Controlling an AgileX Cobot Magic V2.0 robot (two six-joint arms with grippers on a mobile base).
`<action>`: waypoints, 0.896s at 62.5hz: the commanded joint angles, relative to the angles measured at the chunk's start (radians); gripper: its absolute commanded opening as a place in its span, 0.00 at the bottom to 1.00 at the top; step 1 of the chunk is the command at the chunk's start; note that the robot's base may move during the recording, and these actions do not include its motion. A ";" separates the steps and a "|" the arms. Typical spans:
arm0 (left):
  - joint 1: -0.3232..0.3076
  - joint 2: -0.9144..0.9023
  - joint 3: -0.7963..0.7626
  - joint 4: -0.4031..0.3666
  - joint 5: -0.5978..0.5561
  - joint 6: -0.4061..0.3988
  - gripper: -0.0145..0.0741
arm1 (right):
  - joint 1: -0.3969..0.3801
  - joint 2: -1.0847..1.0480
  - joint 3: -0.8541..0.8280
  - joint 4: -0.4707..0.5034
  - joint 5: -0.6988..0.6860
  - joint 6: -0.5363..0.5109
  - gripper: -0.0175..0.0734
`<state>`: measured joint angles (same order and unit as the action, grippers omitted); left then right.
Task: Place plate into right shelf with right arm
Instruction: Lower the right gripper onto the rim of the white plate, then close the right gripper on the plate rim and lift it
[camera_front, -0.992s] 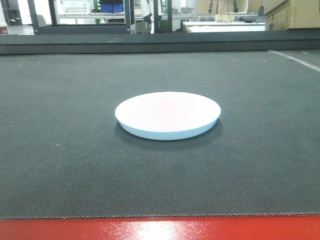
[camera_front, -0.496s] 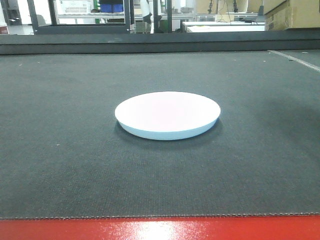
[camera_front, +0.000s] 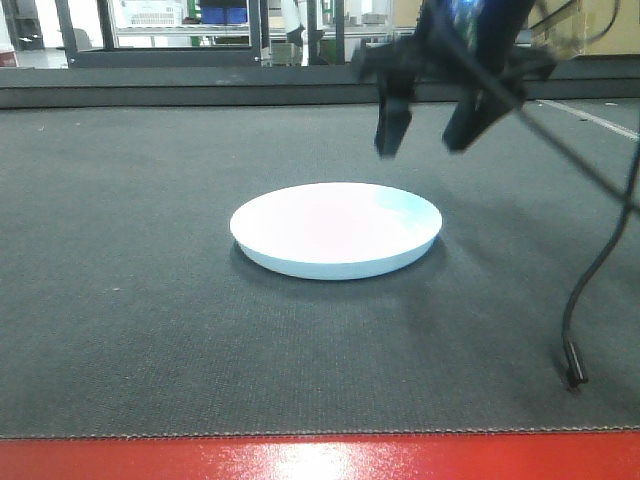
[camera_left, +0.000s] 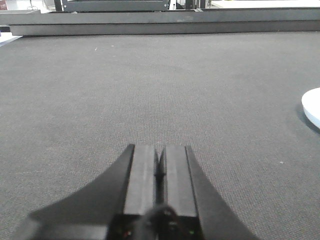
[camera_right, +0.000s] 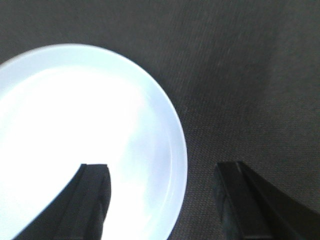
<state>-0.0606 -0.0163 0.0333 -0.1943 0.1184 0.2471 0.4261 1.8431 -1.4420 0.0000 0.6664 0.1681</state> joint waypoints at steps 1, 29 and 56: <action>0.000 -0.011 0.008 -0.008 -0.084 -0.003 0.11 | 0.001 -0.017 -0.040 -0.042 -0.053 0.002 0.78; 0.000 -0.011 0.008 -0.008 -0.084 -0.003 0.11 | 0.006 0.065 -0.040 -0.070 -0.091 0.002 0.57; 0.000 -0.011 0.008 -0.008 -0.084 -0.003 0.11 | 0.009 0.056 -0.045 -0.096 -0.062 0.002 0.22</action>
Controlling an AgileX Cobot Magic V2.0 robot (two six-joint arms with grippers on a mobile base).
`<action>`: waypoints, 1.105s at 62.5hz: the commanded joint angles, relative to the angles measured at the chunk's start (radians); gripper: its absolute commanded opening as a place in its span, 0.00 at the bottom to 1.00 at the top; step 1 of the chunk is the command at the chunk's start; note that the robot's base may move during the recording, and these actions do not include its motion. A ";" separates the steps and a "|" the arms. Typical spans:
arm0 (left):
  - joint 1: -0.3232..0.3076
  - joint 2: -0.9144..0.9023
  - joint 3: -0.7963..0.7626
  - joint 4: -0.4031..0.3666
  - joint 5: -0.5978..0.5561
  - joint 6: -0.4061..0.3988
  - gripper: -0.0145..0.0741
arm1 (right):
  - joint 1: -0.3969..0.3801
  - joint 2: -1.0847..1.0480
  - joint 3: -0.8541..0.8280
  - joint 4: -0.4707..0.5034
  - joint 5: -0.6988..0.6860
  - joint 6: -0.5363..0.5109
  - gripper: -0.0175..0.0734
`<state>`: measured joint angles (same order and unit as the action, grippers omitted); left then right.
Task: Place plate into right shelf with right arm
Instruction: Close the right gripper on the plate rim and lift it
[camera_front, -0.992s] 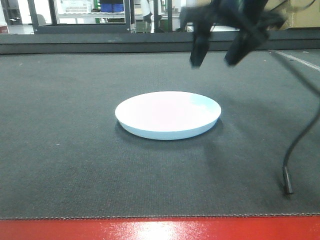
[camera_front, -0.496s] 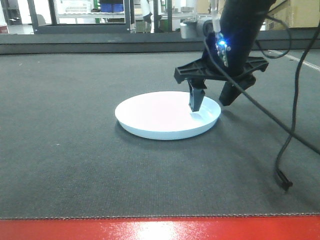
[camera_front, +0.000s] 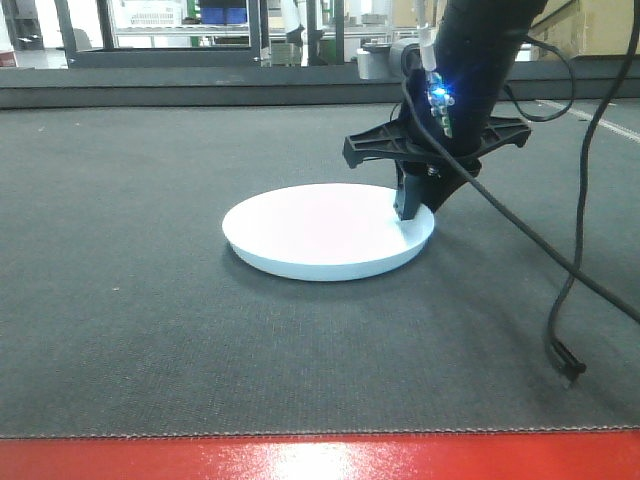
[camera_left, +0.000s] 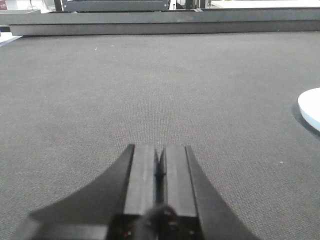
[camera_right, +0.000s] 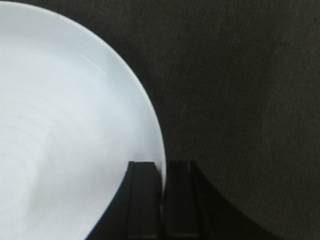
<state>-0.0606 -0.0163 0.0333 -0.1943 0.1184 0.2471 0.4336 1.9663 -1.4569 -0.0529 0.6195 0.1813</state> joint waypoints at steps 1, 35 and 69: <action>0.000 -0.011 0.008 -0.008 -0.084 -0.003 0.11 | 0.002 -0.073 -0.030 -0.044 -0.015 -0.011 0.22; 0.000 -0.011 0.008 -0.008 -0.084 -0.003 0.11 | 0.002 -0.603 0.280 -0.104 -0.151 -0.011 0.22; 0.000 -0.011 0.008 -0.008 -0.084 -0.003 0.11 | 0.002 -1.349 0.799 -0.145 -0.350 -0.011 0.22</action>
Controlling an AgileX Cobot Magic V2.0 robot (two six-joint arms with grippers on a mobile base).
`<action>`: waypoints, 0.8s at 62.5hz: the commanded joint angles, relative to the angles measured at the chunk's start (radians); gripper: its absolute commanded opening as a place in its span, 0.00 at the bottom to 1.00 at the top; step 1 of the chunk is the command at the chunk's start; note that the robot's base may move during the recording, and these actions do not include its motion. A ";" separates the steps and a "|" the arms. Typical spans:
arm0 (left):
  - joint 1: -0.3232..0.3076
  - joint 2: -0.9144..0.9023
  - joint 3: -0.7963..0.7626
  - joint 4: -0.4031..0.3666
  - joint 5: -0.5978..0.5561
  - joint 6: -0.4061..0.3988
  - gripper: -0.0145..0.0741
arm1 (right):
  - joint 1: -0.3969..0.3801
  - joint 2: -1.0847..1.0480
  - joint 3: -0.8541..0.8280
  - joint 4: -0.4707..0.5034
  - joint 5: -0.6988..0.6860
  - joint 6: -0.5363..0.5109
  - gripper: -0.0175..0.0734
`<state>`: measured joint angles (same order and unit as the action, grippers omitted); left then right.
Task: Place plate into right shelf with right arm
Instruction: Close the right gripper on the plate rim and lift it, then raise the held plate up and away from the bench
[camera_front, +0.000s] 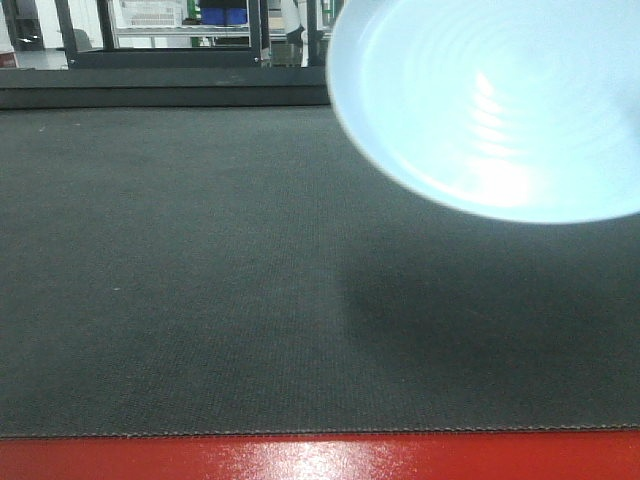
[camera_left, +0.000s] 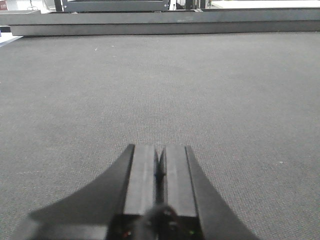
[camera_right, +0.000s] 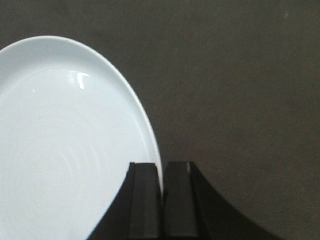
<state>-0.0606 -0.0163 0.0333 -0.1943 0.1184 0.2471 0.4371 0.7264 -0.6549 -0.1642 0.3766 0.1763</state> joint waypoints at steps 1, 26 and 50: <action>0.000 -0.011 0.008 -0.008 -0.084 -0.003 0.11 | -0.002 -0.129 0.000 -0.037 -0.107 -0.006 0.22; 0.000 -0.011 0.008 -0.008 -0.084 -0.003 0.11 | -0.002 -0.479 0.002 -0.037 -0.164 -0.006 0.22; 0.000 -0.011 0.008 -0.008 -0.084 -0.003 0.11 | -0.002 -0.511 0.002 -0.037 -0.167 -0.006 0.22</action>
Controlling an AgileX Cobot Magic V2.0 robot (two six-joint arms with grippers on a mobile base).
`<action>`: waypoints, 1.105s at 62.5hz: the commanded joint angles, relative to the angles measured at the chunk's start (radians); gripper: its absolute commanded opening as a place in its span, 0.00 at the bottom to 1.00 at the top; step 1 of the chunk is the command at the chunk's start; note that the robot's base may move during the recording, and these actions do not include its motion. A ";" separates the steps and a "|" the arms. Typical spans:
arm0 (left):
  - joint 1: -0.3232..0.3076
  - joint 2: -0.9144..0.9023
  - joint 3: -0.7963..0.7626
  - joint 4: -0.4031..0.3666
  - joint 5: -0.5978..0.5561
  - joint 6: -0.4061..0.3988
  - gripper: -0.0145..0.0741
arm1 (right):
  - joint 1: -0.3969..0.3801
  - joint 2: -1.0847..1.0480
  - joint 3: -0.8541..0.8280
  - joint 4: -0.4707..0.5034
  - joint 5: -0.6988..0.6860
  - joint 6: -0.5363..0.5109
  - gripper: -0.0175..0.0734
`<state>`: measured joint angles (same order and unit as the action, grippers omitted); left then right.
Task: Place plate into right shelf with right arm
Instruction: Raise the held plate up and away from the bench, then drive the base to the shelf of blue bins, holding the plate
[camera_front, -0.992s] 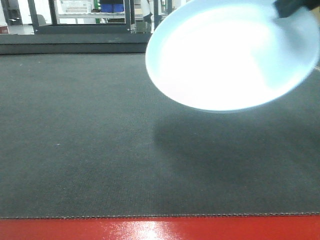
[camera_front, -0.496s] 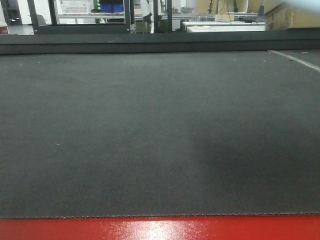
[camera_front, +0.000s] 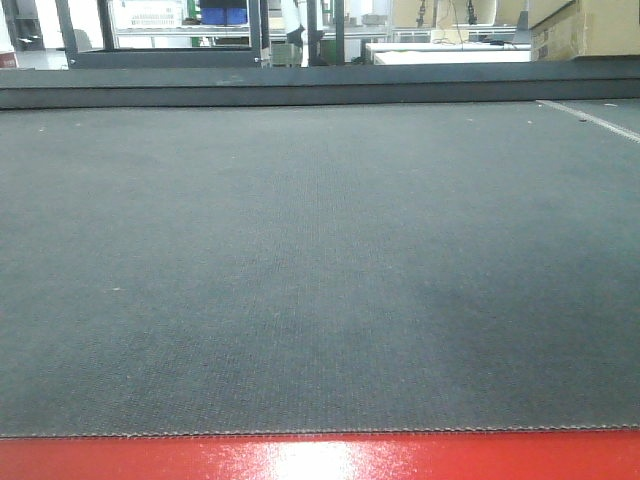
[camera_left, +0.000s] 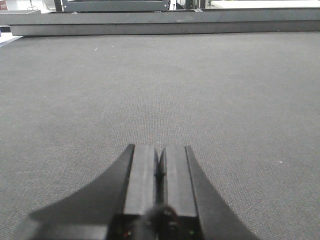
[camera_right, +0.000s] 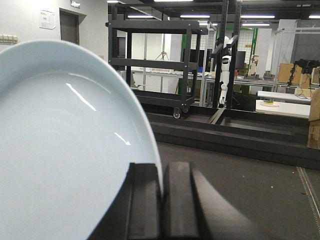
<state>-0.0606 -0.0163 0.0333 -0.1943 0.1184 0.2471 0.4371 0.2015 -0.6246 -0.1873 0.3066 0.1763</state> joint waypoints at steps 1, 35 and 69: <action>0.000 -0.011 0.008 -0.008 -0.084 -0.003 0.11 | -0.002 0.014 -0.029 -0.014 -0.097 -0.006 0.22; 0.000 -0.011 0.008 -0.008 -0.084 -0.003 0.11 | -0.002 0.015 -0.029 -0.014 -0.093 -0.006 0.22; 0.000 -0.011 0.008 -0.008 -0.084 -0.003 0.11 | -0.002 0.015 -0.029 -0.014 -0.082 -0.006 0.22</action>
<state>-0.0606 -0.0163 0.0333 -0.1943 0.1184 0.2471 0.4371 0.2015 -0.6246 -0.1889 0.3126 0.1746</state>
